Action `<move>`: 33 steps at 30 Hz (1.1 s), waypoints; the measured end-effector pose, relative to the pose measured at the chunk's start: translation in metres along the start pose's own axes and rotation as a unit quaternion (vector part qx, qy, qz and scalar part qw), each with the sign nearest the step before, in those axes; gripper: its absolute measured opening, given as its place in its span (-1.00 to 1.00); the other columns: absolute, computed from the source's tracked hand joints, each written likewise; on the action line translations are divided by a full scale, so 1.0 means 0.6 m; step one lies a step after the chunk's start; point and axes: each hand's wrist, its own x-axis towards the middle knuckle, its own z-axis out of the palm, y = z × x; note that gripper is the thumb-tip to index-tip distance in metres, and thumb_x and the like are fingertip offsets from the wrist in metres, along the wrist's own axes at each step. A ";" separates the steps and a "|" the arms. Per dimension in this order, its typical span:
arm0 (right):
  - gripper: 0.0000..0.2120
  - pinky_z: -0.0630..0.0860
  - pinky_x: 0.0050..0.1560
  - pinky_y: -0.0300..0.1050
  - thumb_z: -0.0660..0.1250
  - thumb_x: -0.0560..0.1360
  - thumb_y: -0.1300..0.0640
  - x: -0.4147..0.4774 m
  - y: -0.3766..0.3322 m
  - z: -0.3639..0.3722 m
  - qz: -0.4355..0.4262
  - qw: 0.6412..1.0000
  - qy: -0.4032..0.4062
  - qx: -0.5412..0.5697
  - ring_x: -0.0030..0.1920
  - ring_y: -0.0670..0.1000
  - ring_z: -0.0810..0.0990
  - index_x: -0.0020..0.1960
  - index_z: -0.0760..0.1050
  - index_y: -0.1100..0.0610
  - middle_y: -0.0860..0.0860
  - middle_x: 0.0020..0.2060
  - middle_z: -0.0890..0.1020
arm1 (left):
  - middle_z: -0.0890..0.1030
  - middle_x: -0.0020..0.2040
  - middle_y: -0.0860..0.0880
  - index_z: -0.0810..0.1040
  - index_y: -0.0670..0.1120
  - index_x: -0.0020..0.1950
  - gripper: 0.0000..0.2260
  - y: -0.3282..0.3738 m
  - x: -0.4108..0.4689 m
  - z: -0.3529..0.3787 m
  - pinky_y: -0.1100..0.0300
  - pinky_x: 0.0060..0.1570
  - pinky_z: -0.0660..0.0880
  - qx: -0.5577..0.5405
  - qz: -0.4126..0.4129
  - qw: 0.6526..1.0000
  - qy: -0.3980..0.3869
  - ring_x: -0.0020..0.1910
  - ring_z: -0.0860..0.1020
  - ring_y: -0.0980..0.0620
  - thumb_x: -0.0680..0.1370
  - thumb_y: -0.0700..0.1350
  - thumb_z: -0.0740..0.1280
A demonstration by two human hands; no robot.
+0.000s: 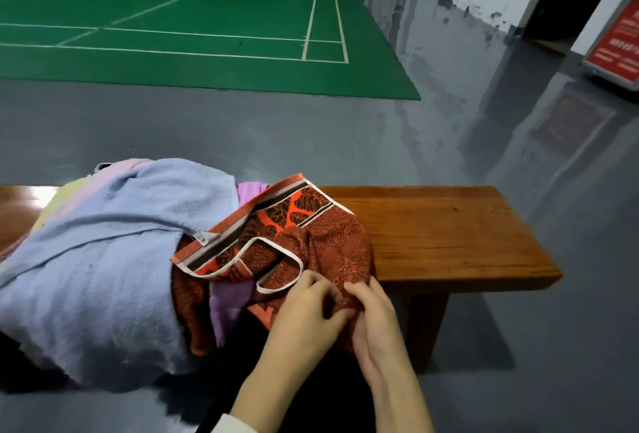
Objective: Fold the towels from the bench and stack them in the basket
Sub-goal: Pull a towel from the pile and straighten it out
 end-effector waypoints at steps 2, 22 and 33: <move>-0.78 0.61 -0.12 -0.10 0.28 0.47 0.38 -0.006 -0.007 -0.002 -0.002 1.000 -0.021 0.018 -0.12 0.13 0.65 0.10 0.54 0.27 0.24 -0.08 0.67 | 0.44 -0.09 0.13 0.51 0.03 -0.24 -0.87 0.000 0.000 -0.004 0.29 0.07 0.37 -0.020 0.005 0.999 0.049 -0.04 0.47 0.20 0.38 -0.08 0.46; -0.72 0.56 -0.22 -0.23 0.09 0.49 0.40 -0.023 -0.019 0.023 -0.027 0.995 -0.084 -0.046 -0.25 0.00 0.63 -0.09 0.58 0.26 0.16 -0.26 0.68 | 0.54 -0.24 0.09 0.39 -0.06 -0.05 -0.63 0.037 -0.003 -0.055 0.42 -0.27 0.37 -0.100 -0.060 0.993 -0.024 -0.30 0.47 0.29 0.35 -0.09 0.55; -0.88 0.58 -0.20 -0.28 0.30 0.52 0.34 -0.011 -0.010 0.000 -0.123 0.976 0.024 -0.180 -0.22 -0.01 0.68 -0.10 0.60 0.22 0.11 -0.26 0.70 | 0.47 -0.16 0.03 0.54 -0.05 -0.17 -0.81 -0.020 0.002 -0.095 0.27 -0.11 0.27 0.088 -0.093 0.987 0.093 -0.10 0.48 -0.01 0.34 -0.31 0.39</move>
